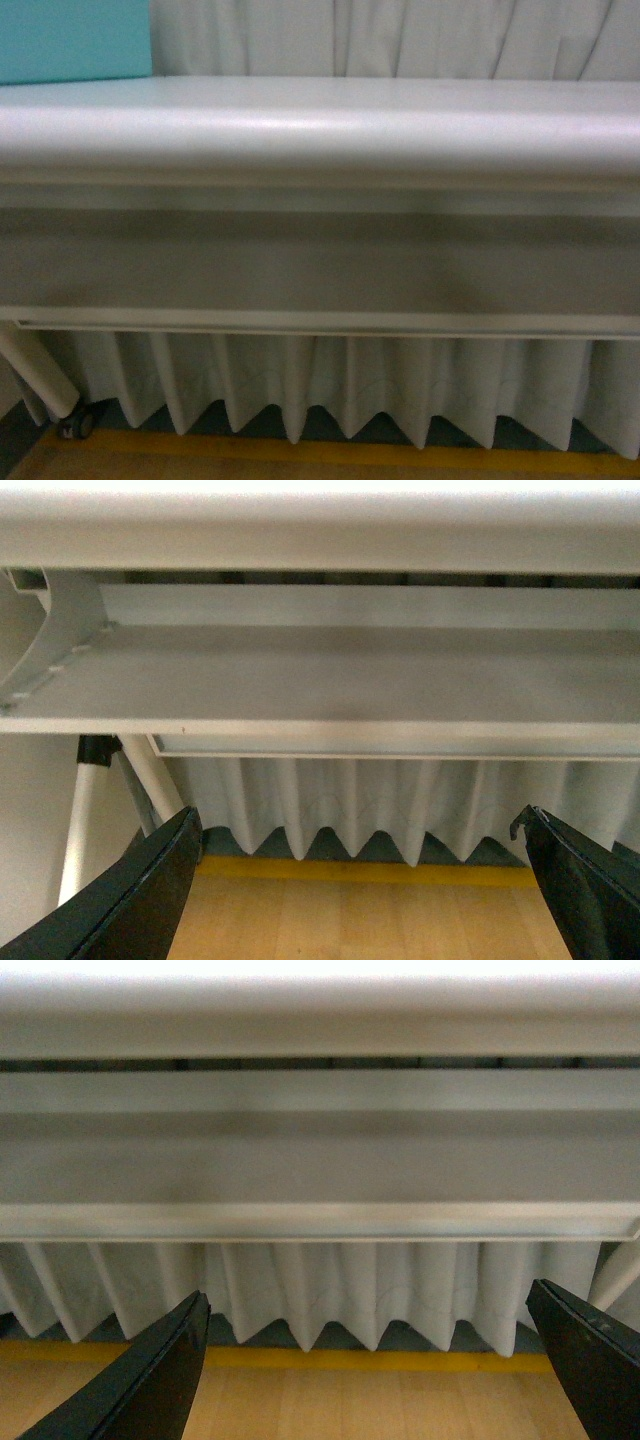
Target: Wind up and store yellow beetle toy
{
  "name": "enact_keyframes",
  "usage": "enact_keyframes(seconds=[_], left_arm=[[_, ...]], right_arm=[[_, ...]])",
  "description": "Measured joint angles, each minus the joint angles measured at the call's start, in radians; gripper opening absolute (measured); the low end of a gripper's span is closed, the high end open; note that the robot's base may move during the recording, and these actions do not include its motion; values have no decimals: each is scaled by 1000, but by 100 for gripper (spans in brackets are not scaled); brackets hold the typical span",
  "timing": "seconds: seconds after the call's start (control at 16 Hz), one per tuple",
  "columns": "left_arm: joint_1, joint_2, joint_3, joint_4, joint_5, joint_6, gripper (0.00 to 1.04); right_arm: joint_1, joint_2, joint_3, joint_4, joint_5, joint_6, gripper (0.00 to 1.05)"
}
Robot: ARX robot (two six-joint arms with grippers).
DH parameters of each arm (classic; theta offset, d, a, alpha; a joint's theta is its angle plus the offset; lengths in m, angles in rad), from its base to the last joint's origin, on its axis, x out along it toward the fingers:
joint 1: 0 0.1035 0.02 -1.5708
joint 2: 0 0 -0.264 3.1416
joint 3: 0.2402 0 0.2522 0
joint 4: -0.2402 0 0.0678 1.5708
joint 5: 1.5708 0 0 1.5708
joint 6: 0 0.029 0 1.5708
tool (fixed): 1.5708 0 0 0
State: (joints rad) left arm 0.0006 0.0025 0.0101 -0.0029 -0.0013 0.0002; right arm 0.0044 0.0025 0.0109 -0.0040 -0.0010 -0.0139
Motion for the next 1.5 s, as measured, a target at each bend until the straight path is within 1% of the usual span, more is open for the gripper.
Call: enact_keyframes(seconds=[1.5], left_arm=[[0, 0, 0, -2, 1, 0, 98]], right_arm=[[0, 0, 0, -1, 2, 3, 98]])
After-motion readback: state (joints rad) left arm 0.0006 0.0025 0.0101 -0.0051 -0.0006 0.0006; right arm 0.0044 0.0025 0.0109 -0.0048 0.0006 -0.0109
